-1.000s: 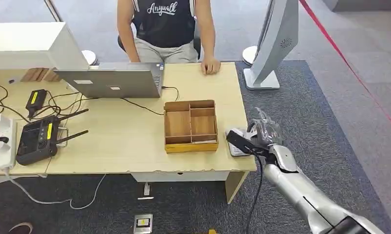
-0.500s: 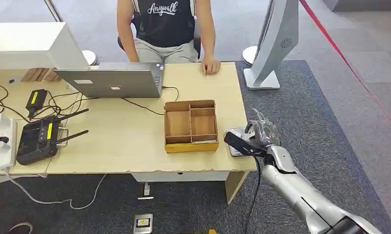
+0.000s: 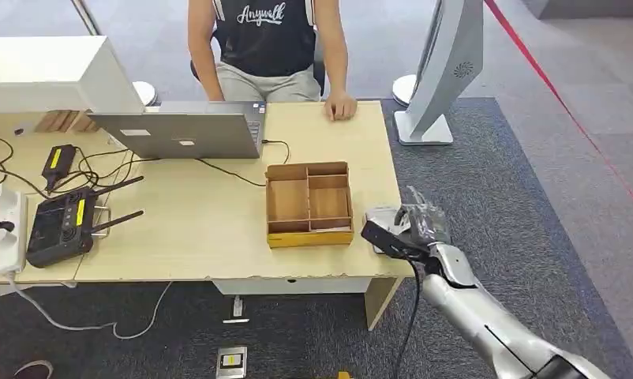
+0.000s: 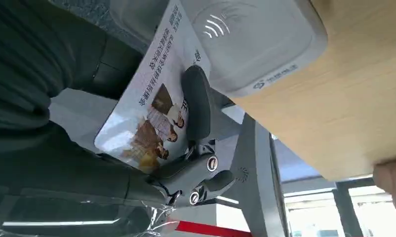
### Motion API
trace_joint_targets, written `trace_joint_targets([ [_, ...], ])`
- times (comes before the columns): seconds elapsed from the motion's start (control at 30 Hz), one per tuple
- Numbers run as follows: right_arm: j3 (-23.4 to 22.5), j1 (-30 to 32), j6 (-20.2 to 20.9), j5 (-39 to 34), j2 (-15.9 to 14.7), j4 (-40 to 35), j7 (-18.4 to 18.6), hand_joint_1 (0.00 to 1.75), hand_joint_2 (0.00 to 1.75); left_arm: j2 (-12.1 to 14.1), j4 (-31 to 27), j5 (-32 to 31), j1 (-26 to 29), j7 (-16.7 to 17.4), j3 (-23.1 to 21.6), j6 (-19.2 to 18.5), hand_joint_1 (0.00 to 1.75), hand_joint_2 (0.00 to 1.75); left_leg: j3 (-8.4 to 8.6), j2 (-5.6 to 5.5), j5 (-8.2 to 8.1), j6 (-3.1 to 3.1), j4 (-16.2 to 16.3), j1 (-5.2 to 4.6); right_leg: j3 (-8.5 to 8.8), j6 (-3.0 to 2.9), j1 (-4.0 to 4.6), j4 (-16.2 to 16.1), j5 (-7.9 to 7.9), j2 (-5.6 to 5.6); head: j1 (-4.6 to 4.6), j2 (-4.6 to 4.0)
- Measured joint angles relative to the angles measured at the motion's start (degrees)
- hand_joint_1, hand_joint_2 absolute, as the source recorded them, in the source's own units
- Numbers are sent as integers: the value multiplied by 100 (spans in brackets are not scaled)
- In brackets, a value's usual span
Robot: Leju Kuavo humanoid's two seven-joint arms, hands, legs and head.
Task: Pass the card to the sensor for recognition and then transmit it.
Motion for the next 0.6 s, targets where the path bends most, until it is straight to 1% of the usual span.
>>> trace_joint_targets([
  [0.6,-2,35,-9,-105,2,125,-57,175,175,11,-15,101,-2,11,-179,2,0,0,13,2,0,0,0,0,11,0,0,0,0,1,0,0],
])
